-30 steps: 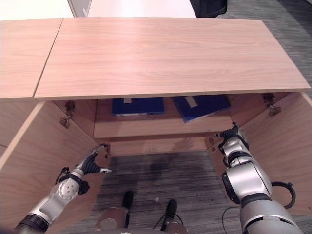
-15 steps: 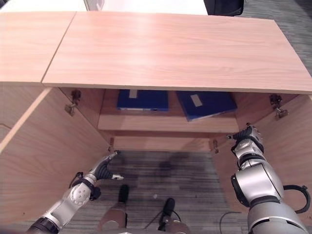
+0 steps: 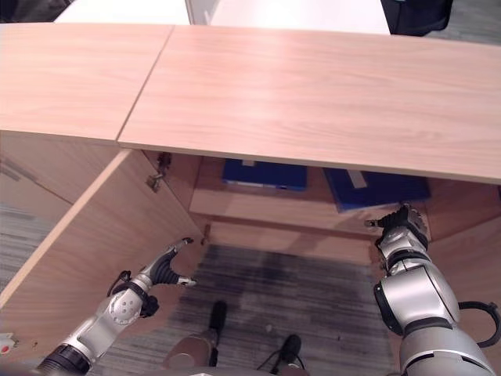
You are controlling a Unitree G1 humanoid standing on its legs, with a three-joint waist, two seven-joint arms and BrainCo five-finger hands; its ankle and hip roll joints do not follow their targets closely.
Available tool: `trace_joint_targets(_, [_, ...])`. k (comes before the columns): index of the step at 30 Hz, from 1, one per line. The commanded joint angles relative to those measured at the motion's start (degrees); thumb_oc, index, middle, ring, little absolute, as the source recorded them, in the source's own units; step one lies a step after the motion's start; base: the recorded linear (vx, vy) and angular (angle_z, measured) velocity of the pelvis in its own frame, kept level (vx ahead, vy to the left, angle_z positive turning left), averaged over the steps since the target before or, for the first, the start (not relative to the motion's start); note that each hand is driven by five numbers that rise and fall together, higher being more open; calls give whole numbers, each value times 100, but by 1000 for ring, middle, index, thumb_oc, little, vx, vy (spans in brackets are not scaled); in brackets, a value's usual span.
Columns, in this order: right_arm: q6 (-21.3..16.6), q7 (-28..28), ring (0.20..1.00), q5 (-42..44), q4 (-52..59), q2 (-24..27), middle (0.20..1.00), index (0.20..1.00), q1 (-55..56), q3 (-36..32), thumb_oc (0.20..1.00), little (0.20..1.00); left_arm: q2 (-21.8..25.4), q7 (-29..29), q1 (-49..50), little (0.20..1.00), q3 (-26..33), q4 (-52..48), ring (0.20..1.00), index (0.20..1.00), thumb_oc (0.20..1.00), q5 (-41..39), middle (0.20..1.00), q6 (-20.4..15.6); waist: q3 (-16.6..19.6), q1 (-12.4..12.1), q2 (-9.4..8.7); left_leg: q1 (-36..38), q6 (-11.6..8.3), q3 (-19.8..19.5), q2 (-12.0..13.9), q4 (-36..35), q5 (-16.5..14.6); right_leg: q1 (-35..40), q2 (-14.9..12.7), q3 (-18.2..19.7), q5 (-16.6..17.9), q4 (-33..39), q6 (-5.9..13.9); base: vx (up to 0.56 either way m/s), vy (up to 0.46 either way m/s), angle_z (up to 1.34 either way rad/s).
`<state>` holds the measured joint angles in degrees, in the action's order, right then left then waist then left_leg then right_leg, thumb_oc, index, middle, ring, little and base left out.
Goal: Put the empty folder in the office cabinet
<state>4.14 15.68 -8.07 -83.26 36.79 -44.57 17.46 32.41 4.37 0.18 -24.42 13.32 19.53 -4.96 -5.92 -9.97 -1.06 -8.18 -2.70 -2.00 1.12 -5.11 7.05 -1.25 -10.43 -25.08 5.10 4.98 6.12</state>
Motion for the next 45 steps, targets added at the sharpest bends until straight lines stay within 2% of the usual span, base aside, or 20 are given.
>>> trace_joint_targets(1, [-29,78,1000,-160,-109,166,1000,1000,27,133,1000,1000,191,124,-19,1000,129,-271,1000,1000,1000,106,1000,-224,64,-51,-159,89,379,650,-165,142,-874,-364,-156,211,-282,-456,266,34,5,2])
trace_joint_targets(6, [6,59,1000,-141,-129,122,1000,1000,140,69,1000,1000,175,146,-47,1000,153,-224,1000,1000,1000,128,1000,-188,-102,43,-223,438,335,525,-83,124,-1004,-841,87,594,-116,-146,348,132,-82,-6])
trace_joint_targets(11, [50,83,1000,-80,-162,207,1000,1000,320,-138,1000,1000,123,194,-98,1000,122,-236,1000,1000,1000,157,1000,-151,-193,118,-384,588,242,374,-1,179,-1106,-925,2,668,0,-155,364,154,-212,22])
trace_joint_targets(13, [35,133,1000,-18,-185,193,1000,1000,326,-148,1000,1000,67,252,-78,1000,93,-128,1000,1000,1000,157,1000,-127,-125,139,-426,653,145,436,145,93,-1082,-852,16,649,9,-95,343,188,-329,-2])
trace_joint_targets(16, [-37,189,1000,31,-214,179,1000,1000,403,-108,1000,1000,-18,289,63,1000,201,-61,1000,1000,1000,53,1000,-88,-1,196,-407,746,-103,478,558,48,-1006,-735,209,644,-215,-132,182,161,-271,-8])
trace_joint_targets(17, [-39,191,1000,32,-213,177,1000,1000,408,-105,1000,1000,-17,288,70,1000,203,-62,1000,1000,1000,53,1000,-88,5,201,-404,747,-114,475,568,44,-1001,-738,218,640,-225,-139,172,223,-376,-4])
trace_joint_targets(18, [-81,232,1000,57,-168,163,1000,1000,443,-61,1000,1000,-50,290,117,1000,251,-38,1000,1000,1000,-3,1000,-78,-27,207,-368,702,-176,470,767,387,-971,-612,358,650,-451,-216,33,91,-201,-3])
trace_joint_targets(20, [-95,266,1000,68,-134,178,1000,1000,428,-48,1000,1000,-61,277,100,1000,240,-29,1000,1000,1000,-14,1000,-68,-73,207,-368,544,-185,429,804,725,-812,-565,388,628,-501,-232,-53,100,-246,2])
trace_joint_targets(21, [-102,338,1000,71,-78,232,1000,1000,377,-19,1000,1000,-98,289,50,1000,181,-16,1000,1000,1000,-37,1000,-62,-193,148,-316,244,-188,302,798,1275,-510,-435,451,575,-648,-256,-158,115,-247,11])
trace_joint_targets(23, [-98,326,1000,63,-80,246,1000,1000,338,15,1000,1000,-128,280,23,1000,145,-8,1000,1000,1000,-69,1000,-61,-228,134,-316,70,-142,181,680,1357,-541,-393,451,564,-700,-246,-182,94,-130,15])
trace_joint_targets(24, [-95,305,1000,27,-72,272,1000,1000,285,92,1000,1000,-157,243,33,1000,107,-64,1000,1000,1000,-96,1000,-68,-241,81,-338,-215,-91,13,457,1212,-753,-324,426,576,-756,-209,-167,90,-61,12])
trace_joint_targets(26, [-95,287,1000,-13,-79,291,1000,1000,270,138,1000,1000,-161,221,58,1000,100,-111,1000,1000,1000,-109,1000,-73,-230,65,-323,-334,-85,-45,393,1081,-746,-299,414,576,-774,-187,-153,111,-29,14])
trace_joint_targets(29, [-118,363,1000,-233,20,383,1000,1000,9,421,1000,1000,-173,195,42,1000,-1,-172,1000,1000,1000,-157,1000,-86,-372,-42,-142,-837,-125,-205,263,651,-357,-298,503,666,-852,-217,-154,92,45,8])
trace_joint_targets(31, [-121,416,1000,-337,93,355,1000,1000,-112,529,1000,1000,-162,225,52,1000,-4,-223,1000,1000,1000,-160,1000,-97,-450,-47,-87,-893,-122,-172,313,675,-394,-362,526,713,-912,-290,-157,-50,95,-4])
trace_joint_targets(32, [-115,562,1000,-480,277,367,1000,1000,-496,737,1000,1000,-143,332,-8,1000,-30,-349,1000,1000,1000,-211,1000,-115,-723,-46,78,-1149,-90,-178,258,925,-450,-677,480,822,-941,-552,-186,-143,145,-30])
trace_joint_targets(36, [-92,698,1000,-540,293,573,1000,1000,-1526,1183,1000,1000,-31,576,-388,1000,-124,-343,1000,1000,1000,-241,1000,-155,-1056,-62,218,-1788,-11,44,164,1517,-644,-1583,316,1035,-918,-1136,-252,-197,219,-38])
trace_joint_targets(38, [-132,748,1000,-479,339,684,1000,1000,-2104,1488,1000,1000,59,799,-517,1000,21,-405,1000,1000,1000,-300,1000,-150,-1167,-89,183,-2250,87,302,170,1951,-873,-2298,212,1269,-902,-1590,-298,-147,229,-44])
trace_joint_targets(40, [-130,769,1000,-460,322,678,1000,1000,-2322,1624,1000,1000,62,874,-558,1000,93,-415,1000,1000,1000,-326,1000,-133,-1165,-105,157,-2450,133,392,196,2150,-977,-2548,202,1387,-923,-1744,-307,-46,110,-46])
trace_joint_targets(42, [-133,819,1000,-433,326,733,1000,1000,-2587,1750,1000,1000,61,988,-638,1000,190,-434,1000,1000,1000,-350,1000,-111,-1205,-117,121,-2679,178,451,220,2489,-1289,-2882,211,1597,-1062,-2022,-290,21,119,-46])
trace_joint_targets(45, [-105,890,1000,-400,341,863,1000,1000,-2844,1853,1000,1000,60,1119,-762,1000,329,-481,1000,1000,1000,-339,1000,-76,-1247,-91,59,-3065,258,573,204,2870,-1462,-3358,186,1721,-1102,-2318,-305,-19,58,-25])
